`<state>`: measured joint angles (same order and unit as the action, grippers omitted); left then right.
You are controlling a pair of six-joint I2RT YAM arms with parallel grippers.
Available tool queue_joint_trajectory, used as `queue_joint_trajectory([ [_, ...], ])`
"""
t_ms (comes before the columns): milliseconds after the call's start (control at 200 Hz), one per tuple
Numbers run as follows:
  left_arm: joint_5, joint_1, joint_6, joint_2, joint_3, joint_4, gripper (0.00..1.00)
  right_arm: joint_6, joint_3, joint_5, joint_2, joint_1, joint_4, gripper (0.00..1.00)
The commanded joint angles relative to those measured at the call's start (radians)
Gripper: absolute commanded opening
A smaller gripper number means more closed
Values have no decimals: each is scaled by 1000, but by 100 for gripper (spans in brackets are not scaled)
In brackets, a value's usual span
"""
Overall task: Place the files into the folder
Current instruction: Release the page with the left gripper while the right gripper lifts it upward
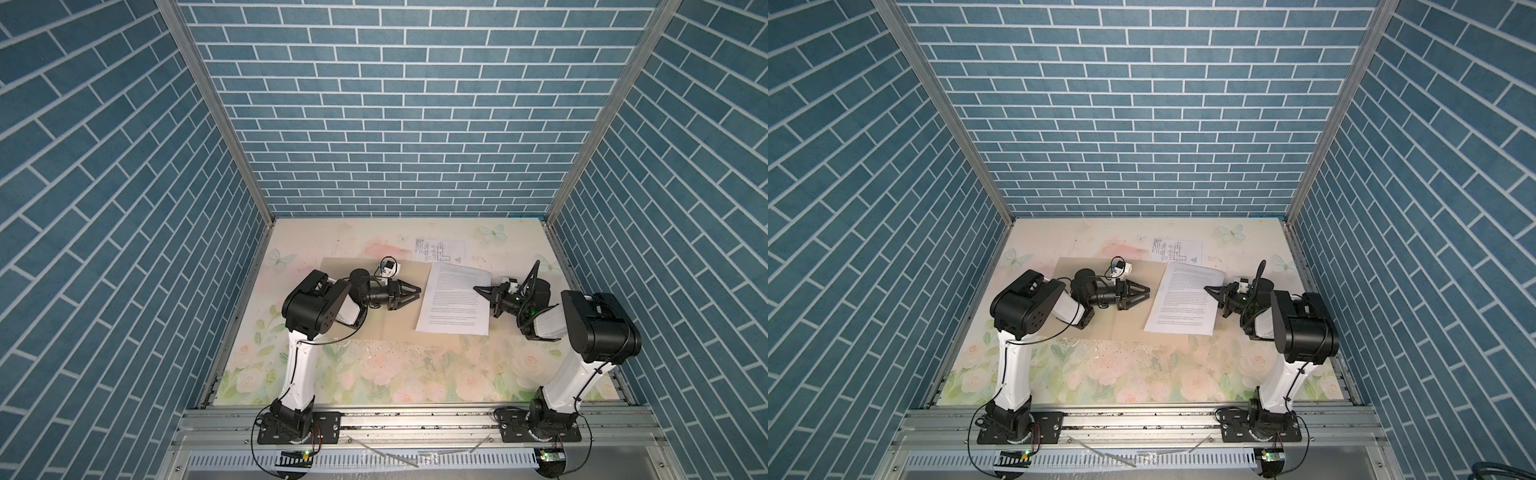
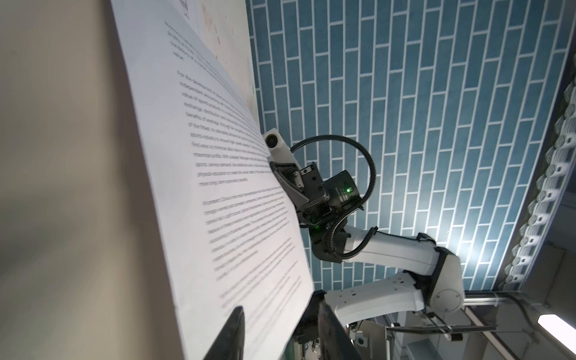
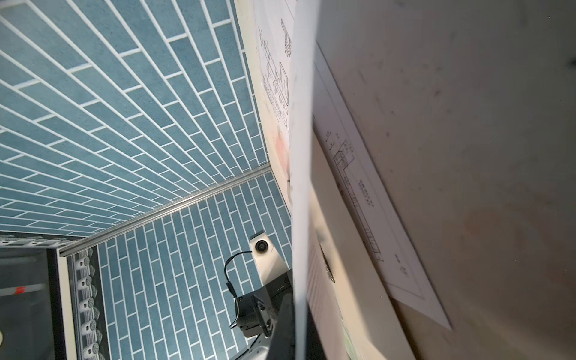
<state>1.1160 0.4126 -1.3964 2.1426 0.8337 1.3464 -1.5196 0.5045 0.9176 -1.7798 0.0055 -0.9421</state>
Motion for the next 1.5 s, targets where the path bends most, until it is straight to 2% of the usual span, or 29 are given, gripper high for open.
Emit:
queue_joint_trajectory([
  [0, -10, -12, 46, -101, 33, -97, 55, 224, 85, -36, 87, 13, 302, 0],
  [15, -10, -13, 66, -113, 33, -128, 58, 247, 97, -45, 98, 16, 339, 0],
  [50, -13, -18, 127, -141, 33, -232, 74, 304, 128, -63, 120, 25, 440, 0],
  [120, -36, -29, 282, -207, 40, -497, 82, 400, 204, -106, 165, 46, 613, 0],
  [170, -87, -41, 440, -266, 49, -733, 99, 442, 259, -124, 183, 67, 700, 0],
  [270, -277, -59, 766, -393, 126, -1281, 100, 504, 373, -166, 196, 115, 833, 0],
  [335, -414, -78, 869, -464, 160, -1475, 99, 530, 447, -190, 185, 151, 894, 0],
  [500, -608, -195, 958, -615, 118, -1647, 100, 528, 623, -230, 134, 260, 956, 0],
  [675, -981, -297, 1005, -704, 79, -1803, 100, 524, 883, -256, 24, 401, 1019, 0],
  [885, -1078, -440, 972, -733, -5, -1751, 100, 481, 1300, -214, -260, 565, 1073, 0],
  [1040, -1048, -506, 955, -644, 0, -1743, 100, 451, 1669, -171, -483, 647, 1143, 0],
  [1130, -1020, -509, 964, -604, -8, -1714, 100, 417, 1778, -162, -548, 656, 1108, 0],
  [1210, -939, -509, 973, -566, -18, -1686, 100, 456, 1779, -186, -563, 646, 1102, 0],
  [1290, -844, -509, 960, -532, -37, -1646, 98, 581, 1739, -282, -573, 621, 1179, 0],
  [1430, -621, -508, 939, -488, -84, -1547, 82, 746, 1624, -370, -565, 577, 1232, 0],
  [1495, -580, -501, 937, -480, -98, -1527, 77, 834, 1562, -396, -542, 566, 1230, 0],
])
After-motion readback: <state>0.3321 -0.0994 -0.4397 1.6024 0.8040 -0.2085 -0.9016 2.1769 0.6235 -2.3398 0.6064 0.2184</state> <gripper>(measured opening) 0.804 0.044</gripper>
